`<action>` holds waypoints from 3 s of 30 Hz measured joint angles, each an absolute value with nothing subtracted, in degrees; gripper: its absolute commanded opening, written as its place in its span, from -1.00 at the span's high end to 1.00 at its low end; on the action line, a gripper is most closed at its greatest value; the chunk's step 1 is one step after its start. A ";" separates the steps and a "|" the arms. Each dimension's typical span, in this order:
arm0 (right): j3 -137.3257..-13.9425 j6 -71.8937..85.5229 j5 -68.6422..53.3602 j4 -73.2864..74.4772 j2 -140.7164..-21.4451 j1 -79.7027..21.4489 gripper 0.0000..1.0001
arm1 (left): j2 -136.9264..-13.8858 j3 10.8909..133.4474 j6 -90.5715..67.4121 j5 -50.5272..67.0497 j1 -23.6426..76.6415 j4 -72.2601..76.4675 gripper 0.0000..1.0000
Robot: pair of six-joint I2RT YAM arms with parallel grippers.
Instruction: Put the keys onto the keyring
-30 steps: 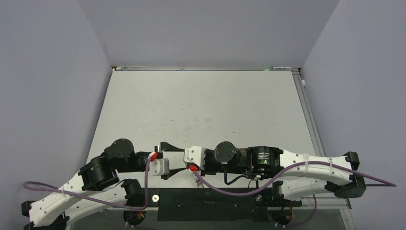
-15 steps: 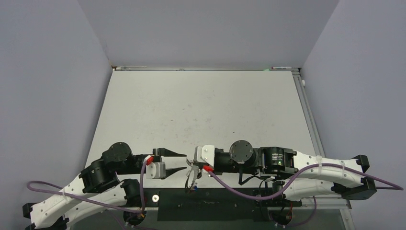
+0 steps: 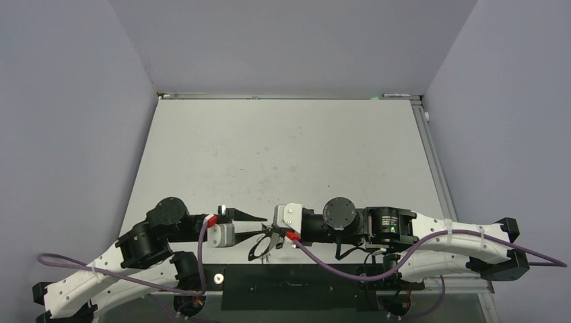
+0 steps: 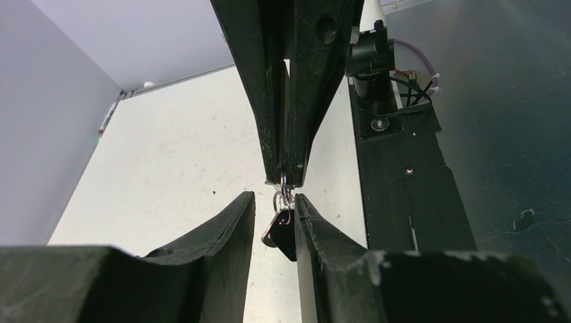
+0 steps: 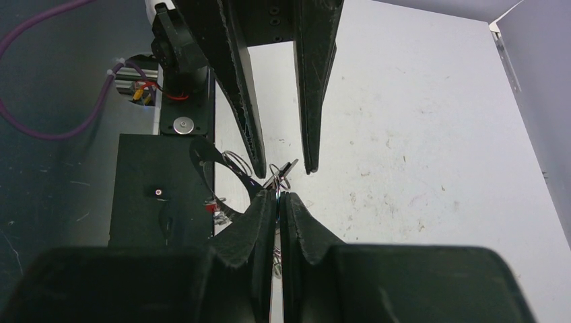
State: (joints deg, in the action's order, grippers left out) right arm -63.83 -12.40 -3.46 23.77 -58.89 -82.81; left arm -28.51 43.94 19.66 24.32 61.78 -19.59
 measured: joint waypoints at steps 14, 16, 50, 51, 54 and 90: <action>-63.83 -11.57 -3.11 23.57 -58.37 -82.81 0.90 | -30.63 43.75 18.37 24.21 61.78 -19.49 0.66; -63.83 -11.49 -2.98 23.57 -58.11 -82.81 0.89 | -30.59 43.75 18.35 24.01 61.78 -19.49 0.68; -48.31 1.30 9.89 -2.74 -50.13 -82.81 0.89 | -32.03 41.91 14.09 24.03 56.29 -11.35 1.00; -47.24 2.09 10.59 -4.36 -49.78 -82.81 0.90 | -32.12 41.67 13.74 24.38 55.86 -10.68 1.00; -45.84 3.38 12.08 -6.66 -49.52 -82.81 0.89 | -32.64 41.32 12.80 25.15 55.09 -9.85 1.00; -37.65 6.59 12.27 -24.21 -49.89 -82.78 0.89 | -28.25 38.24 11.03 27.99 52.42 -8.19 0.34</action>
